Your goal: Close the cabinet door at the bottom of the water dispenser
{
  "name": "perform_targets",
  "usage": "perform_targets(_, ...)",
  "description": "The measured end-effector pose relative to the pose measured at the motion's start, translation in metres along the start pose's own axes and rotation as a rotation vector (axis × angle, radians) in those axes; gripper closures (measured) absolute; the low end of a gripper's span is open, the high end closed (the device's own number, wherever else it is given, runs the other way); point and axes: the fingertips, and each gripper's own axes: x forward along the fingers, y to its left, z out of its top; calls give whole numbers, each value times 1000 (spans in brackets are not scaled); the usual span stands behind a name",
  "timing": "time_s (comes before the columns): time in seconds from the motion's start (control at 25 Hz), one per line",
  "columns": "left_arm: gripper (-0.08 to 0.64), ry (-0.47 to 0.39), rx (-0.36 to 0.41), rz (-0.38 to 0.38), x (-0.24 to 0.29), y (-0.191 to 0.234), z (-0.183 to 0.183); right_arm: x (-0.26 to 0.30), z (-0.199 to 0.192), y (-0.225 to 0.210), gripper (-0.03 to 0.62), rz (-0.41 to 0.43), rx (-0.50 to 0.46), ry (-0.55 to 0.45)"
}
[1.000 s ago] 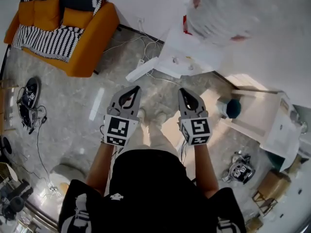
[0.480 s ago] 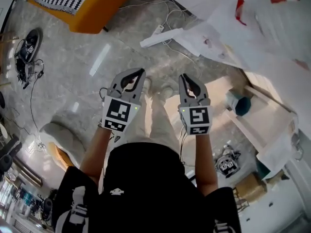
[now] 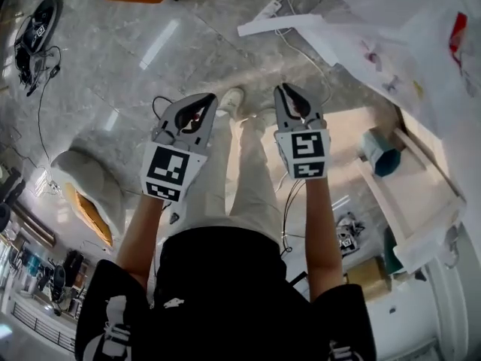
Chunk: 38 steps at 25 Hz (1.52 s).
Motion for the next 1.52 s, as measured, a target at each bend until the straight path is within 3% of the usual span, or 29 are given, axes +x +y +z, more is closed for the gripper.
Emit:
perform_targets(0.28,552,-3,-66,-24,24,15,-41,70,-39,14,498,59,-135,116)
perform_targets(0.6,552,16,-118,-1,48,48,-76,145,-64,12,472,101,-185,184)
perform_targets(0.76,552,11,-186,14,54,68,-87,179,-58,12,458,111,-134,180)
perform_targets(1.04,552,-4,-186,33,68,91,-91,240,-56,5,400,86,-168,223)
perform_targets(1.52,552,26,-211,55,77,112,-119,306,-61,-21,383,13,-210,298)
